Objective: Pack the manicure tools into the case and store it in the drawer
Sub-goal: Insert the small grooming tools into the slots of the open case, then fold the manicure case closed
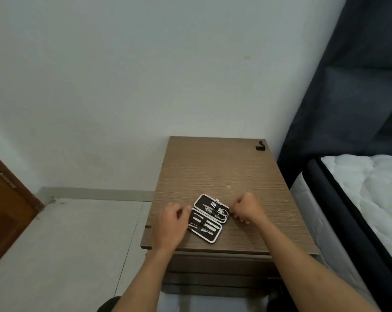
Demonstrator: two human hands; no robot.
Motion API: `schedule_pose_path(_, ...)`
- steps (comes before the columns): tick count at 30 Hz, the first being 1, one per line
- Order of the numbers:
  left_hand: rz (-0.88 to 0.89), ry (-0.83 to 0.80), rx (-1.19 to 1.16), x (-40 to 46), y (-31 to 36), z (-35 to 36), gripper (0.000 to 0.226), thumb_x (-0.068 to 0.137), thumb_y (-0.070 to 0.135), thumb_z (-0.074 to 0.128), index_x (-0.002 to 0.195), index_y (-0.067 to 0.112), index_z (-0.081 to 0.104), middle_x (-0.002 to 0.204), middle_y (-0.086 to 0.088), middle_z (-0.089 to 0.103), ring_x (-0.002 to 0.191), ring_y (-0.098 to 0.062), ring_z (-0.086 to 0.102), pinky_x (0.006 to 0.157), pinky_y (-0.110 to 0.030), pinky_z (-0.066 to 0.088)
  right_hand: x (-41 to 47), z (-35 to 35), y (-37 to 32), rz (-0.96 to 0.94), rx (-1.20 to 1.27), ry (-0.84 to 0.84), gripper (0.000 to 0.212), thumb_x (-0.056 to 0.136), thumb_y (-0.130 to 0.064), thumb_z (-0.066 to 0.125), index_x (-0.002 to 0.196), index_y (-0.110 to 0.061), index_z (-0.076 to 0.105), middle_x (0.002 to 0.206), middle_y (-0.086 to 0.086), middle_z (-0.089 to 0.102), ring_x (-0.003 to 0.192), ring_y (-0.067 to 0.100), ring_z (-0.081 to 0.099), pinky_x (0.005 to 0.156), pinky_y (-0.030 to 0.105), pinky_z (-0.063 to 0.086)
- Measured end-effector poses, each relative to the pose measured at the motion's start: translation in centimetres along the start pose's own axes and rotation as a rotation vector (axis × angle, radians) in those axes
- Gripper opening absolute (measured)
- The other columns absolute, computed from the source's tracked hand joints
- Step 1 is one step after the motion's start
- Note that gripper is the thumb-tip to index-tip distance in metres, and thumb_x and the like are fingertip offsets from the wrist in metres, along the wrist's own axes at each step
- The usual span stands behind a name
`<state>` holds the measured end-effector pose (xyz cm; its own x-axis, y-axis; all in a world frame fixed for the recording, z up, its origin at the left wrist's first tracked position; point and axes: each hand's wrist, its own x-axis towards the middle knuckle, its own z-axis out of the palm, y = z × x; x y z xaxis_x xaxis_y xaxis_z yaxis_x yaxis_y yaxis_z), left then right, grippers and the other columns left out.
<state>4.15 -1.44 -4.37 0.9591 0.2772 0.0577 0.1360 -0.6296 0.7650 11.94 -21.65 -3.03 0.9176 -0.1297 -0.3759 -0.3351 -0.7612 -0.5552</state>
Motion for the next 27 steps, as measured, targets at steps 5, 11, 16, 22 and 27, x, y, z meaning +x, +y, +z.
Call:
schedule_pose_path(5, -0.058, -0.15, 0.036, 3.5, 0.8, 1.5, 0.018, 0.09, 0.026, 0.062, 0.096, 0.015, 0.074, 0.094, 0.001, 0.074, 0.083, -0.016, 0.065, 0.075, -0.03, 0.049, 2.2, -0.1, -1.0, -0.042, -0.005, 0.084, 0.014, 0.077, -0.013, 0.064, 0.066, -0.006, 0.07, 0.078, 0.014, 0.075, 0.071, 0.029, 0.068, 0.074, 0.041, 0.06)
schedule_pose_path(11, -0.178, -0.171, -0.035, 6.1, 2.0, 3.5, 0.027, 0.085, 0.014, 0.068, 0.058, 0.02, 0.066, 0.057, -0.007, 0.069, 0.043, -0.019, 0.061, 0.056, -0.032, 0.057, 3.9, 0.1, -1.5, -0.079, 0.012, 0.097, 0.02, 0.085, -0.012, 0.062, 0.067, -0.01, 0.071, 0.076, 0.01, 0.073, 0.076, 0.025, 0.07, 0.079, 0.041, 0.059)
schedule_pose_path(16, -0.18, -0.177, -0.039, 7.5, 2.0, 4.0, 0.023, 0.083, 0.013, 0.07, 0.06, 0.017, 0.07, 0.056, -0.006, 0.068, 0.045, -0.02, 0.063, 0.061, -0.032, 0.058, 4.7, -0.3, -0.9, -0.074, 0.028, 0.076, 0.015, 0.086, -0.012, 0.062, 0.079, -0.013, 0.075, 0.062, 0.0, 0.065, 0.064, 0.017, 0.062, 0.079, 0.032, 0.056)
schedule_pose_path(22, -0.103, -0.112, -0.051, 7.9, 2.3, 4.0, 0.009, 0.081, 0.019, 0.073, 0.072, 0.02, 0.074, 0.073, 0.0, 0.073, 0.073, -0.026, 0.07, 0.071, -0.04, 0.058, 4.4, -1.0, -0.6, -0.11, 0.172, 0.081, 0.014, 0.087, -0.014, 0.064, 0.088, -0.01, 0.077, 0.076, 0.004, 0.071, 0.067, 0.016, 0.06, 0.082, 0.041, 0.056)
schedule_pose_path(27, -0.06, -0.11, -0.113, 6.7, 2.8, 2.9, 0.018, 0.08, 0.018, 0.074, 0.067, 0.026, 0.067, 0.069, 0.003, 0.07, 0.068, -0.021, 0.068, 0.068, -0.043, 0.057, 1.5, -2.3, 0.0, -0.181, 0.349, 0.061, 0.013, 0.087, -0.003, 0.062, 0.094, -0.004, 0.073, 0.078, 0.003, 0.068, 0.062, 0.009, 0.057, 0.061, 0.023, 0.05)
